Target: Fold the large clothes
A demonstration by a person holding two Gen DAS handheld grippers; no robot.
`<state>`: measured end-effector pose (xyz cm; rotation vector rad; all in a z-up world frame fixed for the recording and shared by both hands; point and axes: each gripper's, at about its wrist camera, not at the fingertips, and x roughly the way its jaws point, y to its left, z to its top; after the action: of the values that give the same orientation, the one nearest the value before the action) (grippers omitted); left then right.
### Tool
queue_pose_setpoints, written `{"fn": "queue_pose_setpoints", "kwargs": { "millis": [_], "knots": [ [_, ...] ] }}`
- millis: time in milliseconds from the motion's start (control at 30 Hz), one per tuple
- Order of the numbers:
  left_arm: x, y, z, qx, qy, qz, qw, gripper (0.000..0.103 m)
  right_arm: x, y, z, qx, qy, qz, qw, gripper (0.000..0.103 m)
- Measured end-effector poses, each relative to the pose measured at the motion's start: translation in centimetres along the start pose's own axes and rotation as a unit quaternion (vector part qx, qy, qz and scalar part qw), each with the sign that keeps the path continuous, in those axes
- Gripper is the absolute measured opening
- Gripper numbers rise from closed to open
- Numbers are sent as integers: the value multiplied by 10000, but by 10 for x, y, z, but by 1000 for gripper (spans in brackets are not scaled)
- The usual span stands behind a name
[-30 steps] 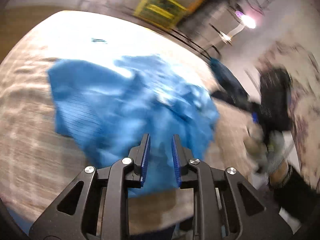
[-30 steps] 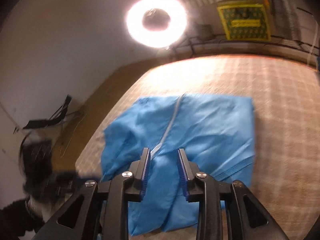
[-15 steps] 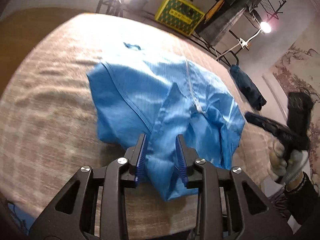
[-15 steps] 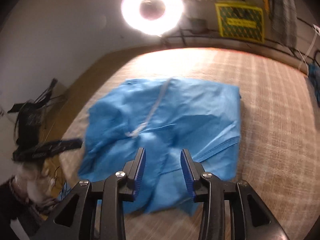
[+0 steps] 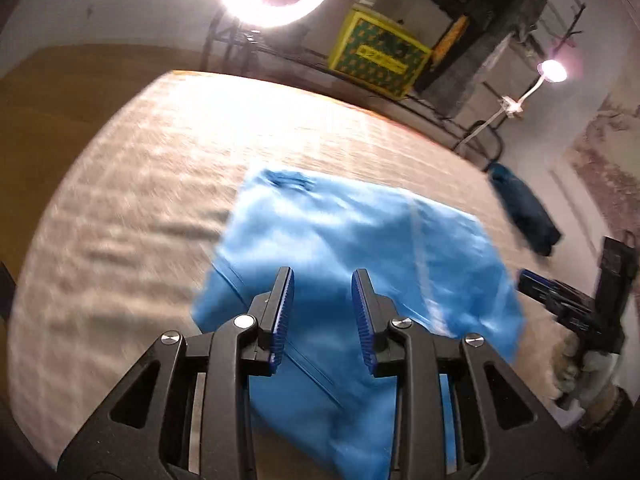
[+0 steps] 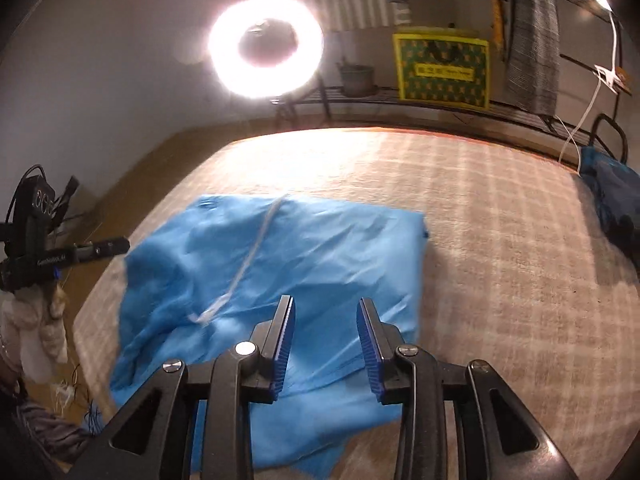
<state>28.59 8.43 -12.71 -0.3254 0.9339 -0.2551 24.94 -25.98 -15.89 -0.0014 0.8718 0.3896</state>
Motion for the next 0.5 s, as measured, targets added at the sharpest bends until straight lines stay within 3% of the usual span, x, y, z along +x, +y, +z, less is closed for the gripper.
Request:
{"fn": "queue_pose_setpoints", "kwargs": {
  "millis": [133,200,300,400,500],
  "knots": [
    [39,23,-3,-119,484,303,9983,29,26,-4,-6,153,437,40,9989,31],
    [55,27,-13,229,702,631,9953,29,36,-4,-18,194,711,155,9972,31],
    [52,30,-15,318,645,581,9957,29,41,-1,-34,98,1039,373,9938,31],
    [39,35,-10,157,543,462,9973,29,20,-19,-32,495,873,694,9925,30],
    [27,40,-4,95,393,400,9984,29,-9,-58,-32,1410,512,981,9838,47]
  ]
}}
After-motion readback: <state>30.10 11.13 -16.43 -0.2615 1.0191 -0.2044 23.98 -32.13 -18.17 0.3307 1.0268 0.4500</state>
